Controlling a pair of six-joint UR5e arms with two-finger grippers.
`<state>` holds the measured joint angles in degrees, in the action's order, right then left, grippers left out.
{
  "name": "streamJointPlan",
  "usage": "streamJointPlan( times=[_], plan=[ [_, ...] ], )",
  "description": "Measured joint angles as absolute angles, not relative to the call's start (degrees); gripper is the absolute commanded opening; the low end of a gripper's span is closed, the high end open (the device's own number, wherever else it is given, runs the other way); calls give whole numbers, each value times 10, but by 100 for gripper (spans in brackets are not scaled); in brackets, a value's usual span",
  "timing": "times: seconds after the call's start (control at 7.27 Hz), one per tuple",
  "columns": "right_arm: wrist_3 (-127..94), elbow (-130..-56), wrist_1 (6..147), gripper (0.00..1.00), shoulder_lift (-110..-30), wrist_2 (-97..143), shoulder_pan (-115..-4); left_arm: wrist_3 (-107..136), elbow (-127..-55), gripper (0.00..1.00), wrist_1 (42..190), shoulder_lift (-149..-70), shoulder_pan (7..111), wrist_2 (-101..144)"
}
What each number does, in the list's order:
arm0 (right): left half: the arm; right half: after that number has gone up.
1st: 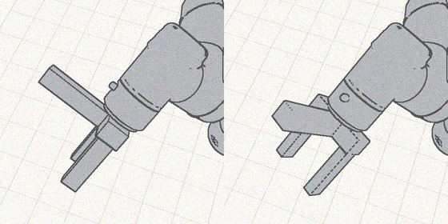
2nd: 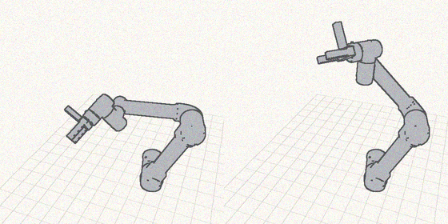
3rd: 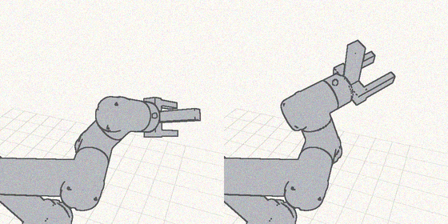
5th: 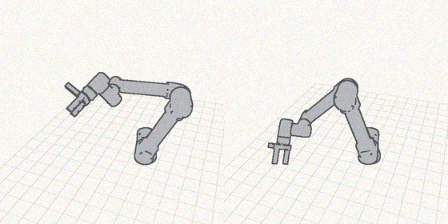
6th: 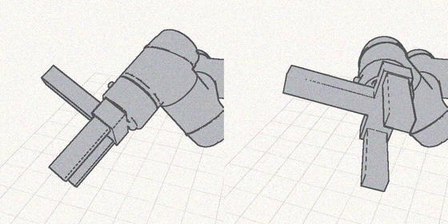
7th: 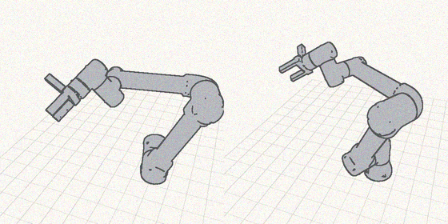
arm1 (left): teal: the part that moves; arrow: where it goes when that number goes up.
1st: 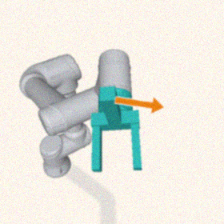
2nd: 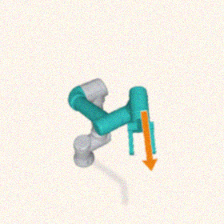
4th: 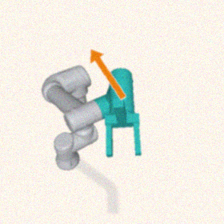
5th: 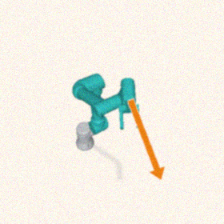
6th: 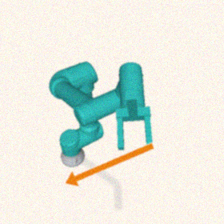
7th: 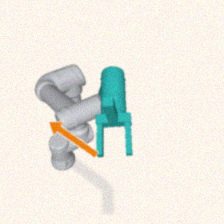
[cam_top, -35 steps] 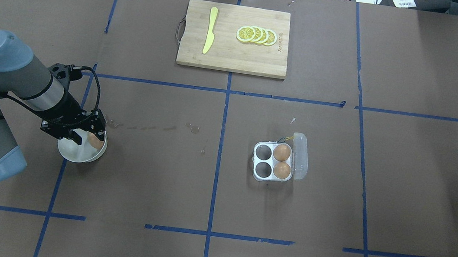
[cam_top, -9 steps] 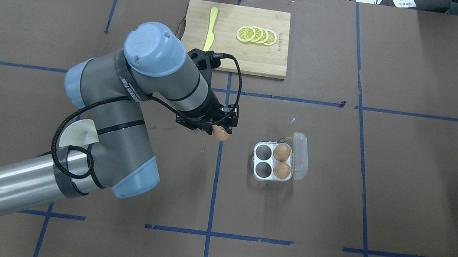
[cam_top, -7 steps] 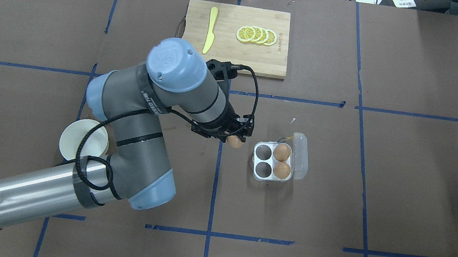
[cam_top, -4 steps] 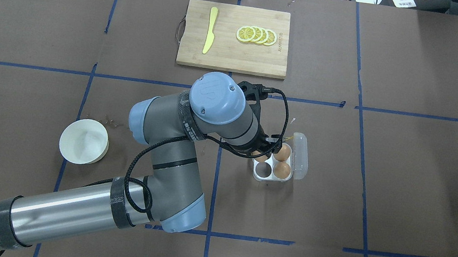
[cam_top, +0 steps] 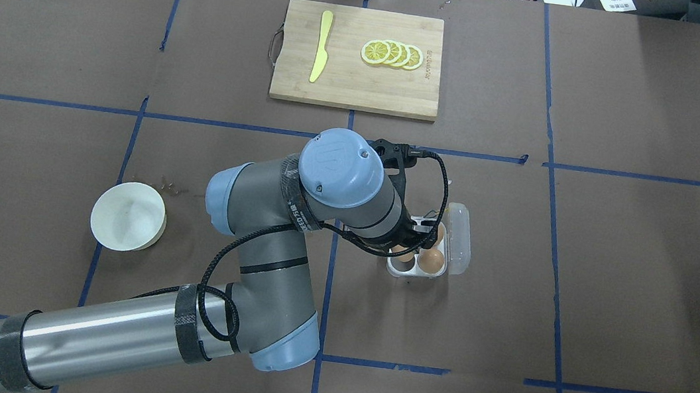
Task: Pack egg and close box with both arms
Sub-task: 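Lower the egg into the carton slot and open the left gripper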
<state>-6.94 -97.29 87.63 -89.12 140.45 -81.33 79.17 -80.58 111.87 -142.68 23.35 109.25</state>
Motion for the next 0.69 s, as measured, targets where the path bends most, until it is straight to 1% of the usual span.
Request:
streamJointPlan(
  times=[0.28,0.41,0.55,0.69],
  plan=[
    [-69,-973,876,100,-891,1404,-813,791,-805,0,1121,-1426,232,1092],
    [-69,-973,876,100,-891,1404,-813,791,-803,5,1126,-1426,232,1092],
    [-69,-972,876,100,-892,1404,-813,791,-799,22,1132,-1426,232,1092],
    [-69,-972,876,100,-892,1404,-813,791,-795,50,1139,-1426,232,1092]
  ],
)
